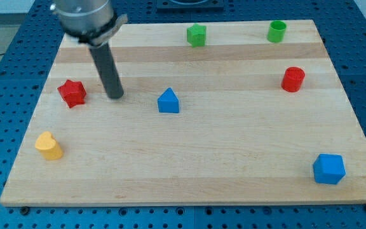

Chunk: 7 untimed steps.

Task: Move the yellow hexagon towards the top right of the red star

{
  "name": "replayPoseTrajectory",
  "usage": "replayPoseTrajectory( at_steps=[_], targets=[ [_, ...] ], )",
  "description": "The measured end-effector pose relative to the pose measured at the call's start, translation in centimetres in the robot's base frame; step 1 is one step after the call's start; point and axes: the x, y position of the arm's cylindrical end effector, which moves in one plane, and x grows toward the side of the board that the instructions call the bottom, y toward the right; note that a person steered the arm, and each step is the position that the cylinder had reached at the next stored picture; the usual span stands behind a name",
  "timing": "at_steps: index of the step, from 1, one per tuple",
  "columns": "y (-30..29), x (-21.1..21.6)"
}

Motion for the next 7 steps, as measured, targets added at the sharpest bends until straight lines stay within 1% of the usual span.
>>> replayPoseTrajectory(
  at_steps=[1,2,3,4,5,6,7],
  targets=[
    [-0.3,-7.2],
    [-0.5,-13.0],
    [-4.9,-18.7],
    [-8.6,-19.7],
    [-6.6,-15.1],
    [-5.8,-12.4],
    [-6.7,-18.3]
  ],
)
